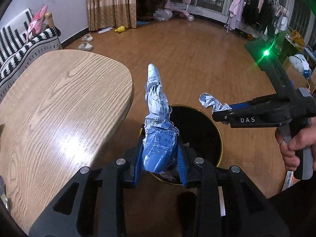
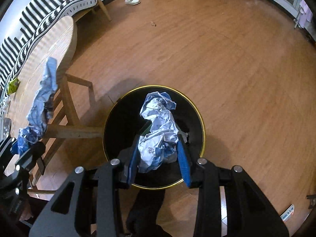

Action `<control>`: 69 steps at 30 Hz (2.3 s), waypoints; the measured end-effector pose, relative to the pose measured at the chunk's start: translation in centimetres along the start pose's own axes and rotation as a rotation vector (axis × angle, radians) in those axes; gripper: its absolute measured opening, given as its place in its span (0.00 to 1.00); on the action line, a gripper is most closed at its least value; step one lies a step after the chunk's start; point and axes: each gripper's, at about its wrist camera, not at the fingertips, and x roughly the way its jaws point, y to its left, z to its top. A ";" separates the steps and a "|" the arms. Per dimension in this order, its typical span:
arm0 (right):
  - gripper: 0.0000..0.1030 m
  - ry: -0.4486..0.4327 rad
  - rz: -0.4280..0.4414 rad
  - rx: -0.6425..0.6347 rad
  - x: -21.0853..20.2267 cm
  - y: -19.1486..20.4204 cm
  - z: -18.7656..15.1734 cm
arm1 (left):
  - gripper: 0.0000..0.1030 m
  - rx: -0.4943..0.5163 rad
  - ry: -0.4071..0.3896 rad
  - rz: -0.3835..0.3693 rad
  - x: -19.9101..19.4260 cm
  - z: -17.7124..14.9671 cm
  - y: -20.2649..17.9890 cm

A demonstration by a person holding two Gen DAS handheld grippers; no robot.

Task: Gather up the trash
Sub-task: 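Carry both foils over the bin and open both grippers to drop them, then move both tools back over the table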

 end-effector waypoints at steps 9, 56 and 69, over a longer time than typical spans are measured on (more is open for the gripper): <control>0.41 -0.012 0.003 0.000 -0.8 0.0 0.1 | 0.28 -0.006 0.017 -0.013 1.0 0.8 0.1; 0.73 -0.175 0.158 -0.266 -4.6 25.4 5.2 | 0.83 -0.416 -0.131 0.298 -13.4 -6.2 23.9; 0.84 -0.099 0.341 -0.355 -0.4 47.5 9.7 | 0.88 -0.810 -0.151 0.591 -20.5 -14.6 46.8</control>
